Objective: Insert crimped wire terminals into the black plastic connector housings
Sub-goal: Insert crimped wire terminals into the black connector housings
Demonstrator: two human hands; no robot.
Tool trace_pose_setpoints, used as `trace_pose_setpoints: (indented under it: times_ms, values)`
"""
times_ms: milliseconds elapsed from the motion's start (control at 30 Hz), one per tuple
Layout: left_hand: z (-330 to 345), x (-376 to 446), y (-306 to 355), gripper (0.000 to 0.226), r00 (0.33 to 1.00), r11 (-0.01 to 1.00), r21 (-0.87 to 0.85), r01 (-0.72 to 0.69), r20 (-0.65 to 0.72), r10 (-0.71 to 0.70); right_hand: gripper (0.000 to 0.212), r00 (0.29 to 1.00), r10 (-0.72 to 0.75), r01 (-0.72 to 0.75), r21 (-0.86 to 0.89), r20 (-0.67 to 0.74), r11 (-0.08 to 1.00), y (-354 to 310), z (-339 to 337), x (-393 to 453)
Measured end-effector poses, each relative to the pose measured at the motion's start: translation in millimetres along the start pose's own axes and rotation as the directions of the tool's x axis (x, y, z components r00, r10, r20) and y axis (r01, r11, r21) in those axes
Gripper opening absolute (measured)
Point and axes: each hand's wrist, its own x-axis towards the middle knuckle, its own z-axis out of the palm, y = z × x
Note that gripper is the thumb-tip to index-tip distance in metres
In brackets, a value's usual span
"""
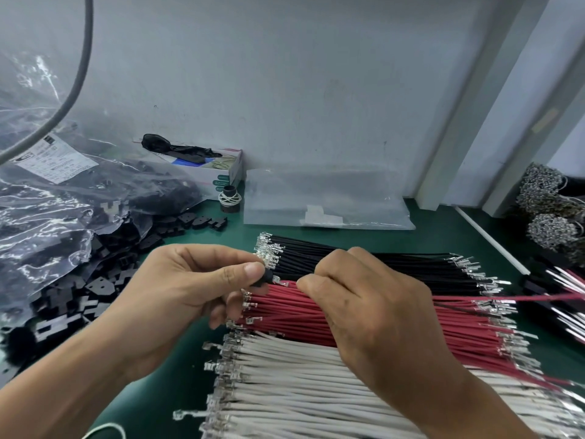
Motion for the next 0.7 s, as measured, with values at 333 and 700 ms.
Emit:
trace_pose_setpoints:
  times_ms: [333,700]
  values:
    - [5,-3,-1,0.051,0.996,0.994,-0.072,0.085,0.023,-0.084,0.014,0.997,0.017,-0.016,0.016,-0.072,1.000,-10,5,1]
    - [9,-7,-7,0.016,0.917,0.844,0.372,-0.386,0.050,0.397,0.013,0.973,0.225,-0.228,0.277,0.043,0.933,-5,3,-4]
